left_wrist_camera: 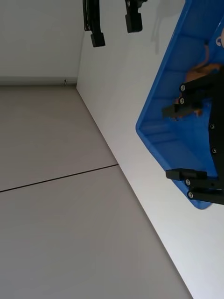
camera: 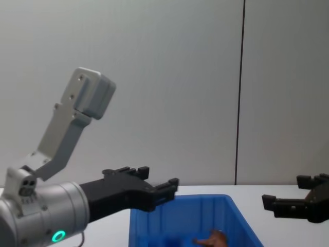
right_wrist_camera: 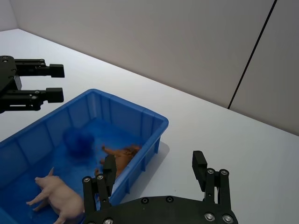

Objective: Pick up the two dolls from the table and place them into the box.

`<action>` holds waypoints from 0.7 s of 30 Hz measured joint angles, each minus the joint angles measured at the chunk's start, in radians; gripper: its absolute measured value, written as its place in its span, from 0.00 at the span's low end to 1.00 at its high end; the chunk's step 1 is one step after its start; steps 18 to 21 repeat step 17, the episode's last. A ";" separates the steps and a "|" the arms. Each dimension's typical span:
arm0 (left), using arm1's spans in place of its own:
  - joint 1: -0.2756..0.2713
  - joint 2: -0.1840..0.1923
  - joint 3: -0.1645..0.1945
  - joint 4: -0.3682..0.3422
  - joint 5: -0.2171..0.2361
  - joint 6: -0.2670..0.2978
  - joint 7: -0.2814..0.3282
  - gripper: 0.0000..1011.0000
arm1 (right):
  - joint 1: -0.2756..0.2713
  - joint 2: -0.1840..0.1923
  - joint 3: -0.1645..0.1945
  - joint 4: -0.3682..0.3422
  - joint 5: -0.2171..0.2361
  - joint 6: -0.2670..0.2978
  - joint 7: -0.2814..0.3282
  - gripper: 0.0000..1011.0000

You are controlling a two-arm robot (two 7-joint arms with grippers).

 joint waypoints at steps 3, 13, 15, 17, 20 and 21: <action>-0.002 -0.007 0.005 0.004 0.000 -0.008 -0.005 0.74 | 0.000 0.000 0.000 0.000 0.000 0.000 0.000 0.99; 0.002 -0.008 0.004 -0.003 -0.008 -0.051 -0.006 0.99 | 0.000 0.000 0.000 0.000 0.000 0.000 0.000 0.99; 0.003 -0.007 0.003 -0.005 -0.010 -0.056 -0.005 0.99 | 0.000 0.000 0.000 0.000 0.000 0.000 0.000 0.99; 0.005 -0.006 0.001 -0.008 -0.012 -0.064 -0.003 0.99 | 0.000 0.000 0.000 0.000 0.000 0.000 0.000 0.99; 0.005 -0.006 0.001 -0.008 -0.012 -0.064 -0.003 0.99 | 0.000 0.000 0.000 0.000 0.000 0.000 0.000 0.99; 0.005 -0.006 0.001 -0.008 -0.012 -0.064 -0.003 0.99 | 0.000 0.000 0.000 0.000 0.000 0.000 0.000 0.99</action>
